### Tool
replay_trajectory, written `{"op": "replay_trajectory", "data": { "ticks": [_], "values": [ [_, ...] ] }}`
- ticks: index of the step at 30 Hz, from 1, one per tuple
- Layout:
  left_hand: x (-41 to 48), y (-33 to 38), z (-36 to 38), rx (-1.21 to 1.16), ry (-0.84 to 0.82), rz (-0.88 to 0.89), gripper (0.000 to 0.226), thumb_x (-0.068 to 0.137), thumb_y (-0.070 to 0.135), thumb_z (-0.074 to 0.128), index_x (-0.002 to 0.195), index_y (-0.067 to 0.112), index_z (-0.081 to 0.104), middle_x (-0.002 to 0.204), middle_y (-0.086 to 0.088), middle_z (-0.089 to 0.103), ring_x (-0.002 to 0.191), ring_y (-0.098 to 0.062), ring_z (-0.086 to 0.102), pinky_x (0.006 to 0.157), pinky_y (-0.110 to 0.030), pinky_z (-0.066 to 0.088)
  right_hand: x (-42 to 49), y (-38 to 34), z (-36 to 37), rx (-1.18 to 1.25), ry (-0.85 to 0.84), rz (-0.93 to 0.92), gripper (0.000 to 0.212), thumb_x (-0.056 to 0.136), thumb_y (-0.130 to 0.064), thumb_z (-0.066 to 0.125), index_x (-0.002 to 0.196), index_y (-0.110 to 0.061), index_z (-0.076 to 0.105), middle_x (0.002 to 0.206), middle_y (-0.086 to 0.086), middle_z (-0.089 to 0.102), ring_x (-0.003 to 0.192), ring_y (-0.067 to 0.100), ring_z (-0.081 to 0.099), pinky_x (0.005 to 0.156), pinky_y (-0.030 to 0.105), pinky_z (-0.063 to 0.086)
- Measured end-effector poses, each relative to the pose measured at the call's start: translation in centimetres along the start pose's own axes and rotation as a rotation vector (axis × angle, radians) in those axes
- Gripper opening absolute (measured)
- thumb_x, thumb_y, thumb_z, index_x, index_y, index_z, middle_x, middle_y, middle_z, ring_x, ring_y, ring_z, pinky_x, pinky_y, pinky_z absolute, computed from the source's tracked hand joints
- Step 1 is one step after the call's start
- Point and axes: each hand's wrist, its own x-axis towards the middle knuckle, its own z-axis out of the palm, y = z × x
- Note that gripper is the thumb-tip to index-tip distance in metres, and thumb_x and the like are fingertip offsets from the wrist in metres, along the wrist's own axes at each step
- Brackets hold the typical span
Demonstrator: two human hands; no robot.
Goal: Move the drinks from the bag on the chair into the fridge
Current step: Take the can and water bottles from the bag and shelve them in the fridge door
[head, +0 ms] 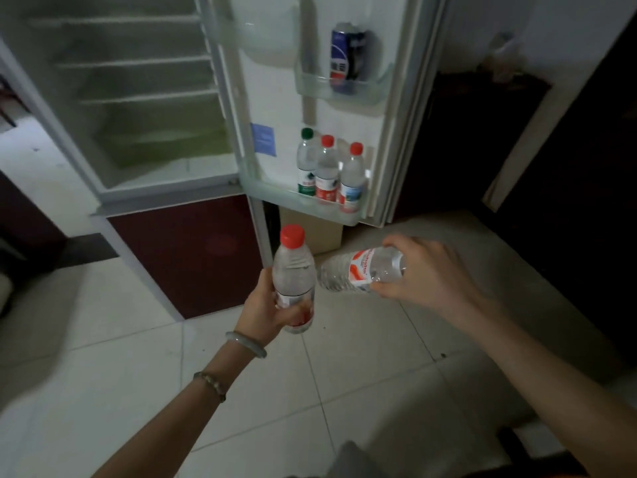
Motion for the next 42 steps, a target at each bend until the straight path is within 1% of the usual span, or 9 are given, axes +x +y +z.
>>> {"op": "replay_trajectory", "data": {
  "ticks": [7, 12, 17, 22, 24, 27, 33, 37, 42],
  "values": [
    [6.7, -1.6, -4.0, -0.032, 0.203, 0.012, 0.057, 0.057, 0.037, 0.078, 0.100, 0.037, 0.041, 0.100, 0.011, 0.058, 0.089, 0.009, 0.059, 0.072, -0.011, 0.048, 10.3, -2.3, 1.6, 0.018, 0.055, -0.179, 0.067, 0.059, -0.047, 0.078, 0.117, -0.022, 0.055, 0.106, 0.002, 0.067, 0.092, 0.027, 0.063, 0.071, 0.031, 0.047],
    [15.0, -3.1, -6.7, 0.031, 0.265, 0.068, 0.059, 0.058, 0.046, 0.076, 0.106, 0.033, 0.044, 0.106, -0.002, 0.058, 0.097, -0.010, 0.059, 0.079, -0.030, 0.053, 19.7, -2.8, 2.8, -0.004, 0.123, -0.267, 0.063, 0.063, -0.047, 0.076, 0.115, -0.020, 0.054, 0.109, 0.006, 0.066, 0.094, 0.030, 0.061, 0.073, 0.032, 0.046],
    [22.9, -3.3, -7.8, -0.004, 0.306, 0.070, 0.063, 0.058, 0.045, 0.077, 0.112, 0.037, 0.043, 0.113, 0.004, 0.058, 0.105, -0.005, 0.057, 0.084, -0.021, 0.049, 28.3, -3.3, 3.2, -0.069, 0.150, -0.355, 0.062, 0.068, -0.049, 0.073, 0.116, -0.017, 0.051, 0.109, 0.006, 0.063, 0.094, 0.027, 0.060, 0.069, 0.029, 0.040],
    [28.7, -4.4, -9.4, 0.052, 0.337, 0.066, 0.068, 0.057, 0.036, 0.082, 0.113, 0.029, 0.044, 0.112, 0.002, 0.058, 0.103, -0.003, 0.056, 0.081, -0.021, 0.046, 33.9, -3.8, 3.9, -0.077, 0.127, -0.399, 0.061, 0.068, -0.051, 0.073, 0.113, -0.016, 0.050, 0.106, 0.009, 0.063, 0.090, 0.028, 0.059, 0.073, 0.036, 0.049],
    [30.7, -4.8, -10.0, 0.070, 0.330, 0.080, 0.066, 0.060, 0.029, 0.084, 0.112, 0.031, 0.044, 0.113, -0.001, 0.058, 0.103, -0.006, 0.056, 0.082, -0.023, 0.046, 35.8, -4.1, 4.2, -0.078, 0.097, -0.396, 0.062, 0.069, -0.050, 0.072, 0.115, -0.016, 0.050, 0.107, 0.009, 0.063, 0.090, 0.029, 0.059, 0.074, 0.037, 0.049],
    [33.6, -6.1, -11.1, 0.068, 0.317, 0.083, 0.063, 0.059, 0.040, 0.081, 0.109, 0.037, 0.043, 0.112, -0.002, 0.058, 0.103, -0.013, 0.057, 0.084, -0.031, 0.050, 38.4, -4.7, 5.2, -0.175, 0.091, -0.419, 0.058, 0.072, -0.045, 0.070, 0.116, -0.014, 0.050, 0.105, 0.010, 0.063, 0.088, 0.031, 0.060, 0.070, 0.036, 0.047],
    [39.4, -8.4, -13.1, 0.045, 0.203, 0.064, 0.069, 0.060, 0.028, 0.085, 0.113, 0.025, 0.041, 0.109, 0.005, 0.056, 0.100, -0.003, 0.055, 0.082, -0.026, 0.049, 42.9, -6.3, 7.8, -0.233, 0.085, -0.356, 0.056, 0.068, -0.039, 0.073, 0.113, -0.012, 0.054, 0.096, 0.011, 0.063, 0.079, 0.034, 0.061, 0.062, 0.031, 0.042],
    [43.0, -10.3, -14.4, 0.049, 0.032, 0.038, 0.074, 0.049, 0.051, 0.080, 0.110, 0.041, 0.039, 0.108, 0.011, 0.059, 0.099, -0.010, 0.059, 0.081, -0.027, 0.050, 45.7, -7.7, 9.4, -0.306, 0.008, -0.315, 0.051, 0.058, -0.043, 0.077, 0.092, -0.010, 0.059, 0.075, 0.013, 0.064, 0.065, 0.036, 0.063, 0.055, 0.032, 0.044],
    [46.0, -12.8, -13.7, 0.101, -0.134, 0.000, 0.078, 0.049, 0.051, 0.077, 0.116, 0.030, 0.042, 0.110, 0.003, 0.061, 0.099, -0.014, 0.060, 0.084, -0.039, 0.052, 47.4, -9.5, 9.5, -0.442, -0.111, -0.217, 0.054, 0.072, -0.048, 0.062, 0.114, -0.018, 0.050, 0.093, 0.008, 0.064, 0.083, 0.028, 0.060, 0.063, 0.030, 0.035]
  ]
}}
